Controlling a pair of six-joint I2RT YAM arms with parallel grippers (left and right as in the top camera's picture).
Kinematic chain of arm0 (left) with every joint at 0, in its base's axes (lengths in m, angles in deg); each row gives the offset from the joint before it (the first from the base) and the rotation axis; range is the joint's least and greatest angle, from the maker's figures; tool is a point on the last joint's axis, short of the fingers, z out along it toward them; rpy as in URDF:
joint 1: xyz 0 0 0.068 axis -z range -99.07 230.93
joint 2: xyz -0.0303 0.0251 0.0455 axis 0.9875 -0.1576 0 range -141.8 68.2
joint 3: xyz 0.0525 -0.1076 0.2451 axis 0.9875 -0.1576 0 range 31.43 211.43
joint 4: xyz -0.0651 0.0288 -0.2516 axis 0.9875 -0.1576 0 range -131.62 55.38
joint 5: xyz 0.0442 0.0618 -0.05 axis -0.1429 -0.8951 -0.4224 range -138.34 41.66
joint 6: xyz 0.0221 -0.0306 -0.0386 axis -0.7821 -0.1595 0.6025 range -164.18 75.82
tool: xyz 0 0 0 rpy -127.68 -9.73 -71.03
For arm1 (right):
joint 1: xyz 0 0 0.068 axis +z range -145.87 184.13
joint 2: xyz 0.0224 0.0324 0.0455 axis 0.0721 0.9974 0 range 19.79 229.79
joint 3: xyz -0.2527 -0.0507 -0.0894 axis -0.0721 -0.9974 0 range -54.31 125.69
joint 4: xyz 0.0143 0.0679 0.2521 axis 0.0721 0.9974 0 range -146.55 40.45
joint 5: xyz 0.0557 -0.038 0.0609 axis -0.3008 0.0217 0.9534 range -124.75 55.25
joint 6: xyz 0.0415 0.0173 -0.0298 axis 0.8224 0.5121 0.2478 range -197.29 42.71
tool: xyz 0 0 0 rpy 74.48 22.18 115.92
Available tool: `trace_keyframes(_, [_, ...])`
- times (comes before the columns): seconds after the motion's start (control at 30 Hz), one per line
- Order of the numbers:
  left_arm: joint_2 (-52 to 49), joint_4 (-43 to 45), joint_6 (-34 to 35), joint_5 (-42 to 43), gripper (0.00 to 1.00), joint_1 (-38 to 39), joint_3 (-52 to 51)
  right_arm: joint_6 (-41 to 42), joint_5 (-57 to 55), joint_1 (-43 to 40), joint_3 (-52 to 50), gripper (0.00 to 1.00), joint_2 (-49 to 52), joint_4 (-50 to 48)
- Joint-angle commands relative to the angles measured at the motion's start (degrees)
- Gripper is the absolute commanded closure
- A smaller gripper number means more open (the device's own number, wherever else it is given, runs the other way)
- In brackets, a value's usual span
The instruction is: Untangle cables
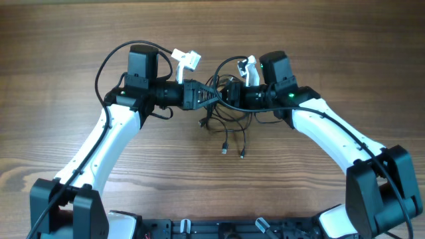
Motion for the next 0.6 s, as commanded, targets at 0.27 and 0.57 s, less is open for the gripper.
trace_keyframes(0.27, [-0.22, -20.90, 12.41, -67.80, 0.27, -0.63, 0.26, -3.65, -17.53, 0.50, -0.57, 0.50, -0.94, 10.78])
trace_keyframes(0.57, [-0.22, -15.76, 11.96, -50.45, 0.65, -0.46, 0.26, -4.98, -16.68, 0.50, -0.57, 0.51, -0.94, 10.88])
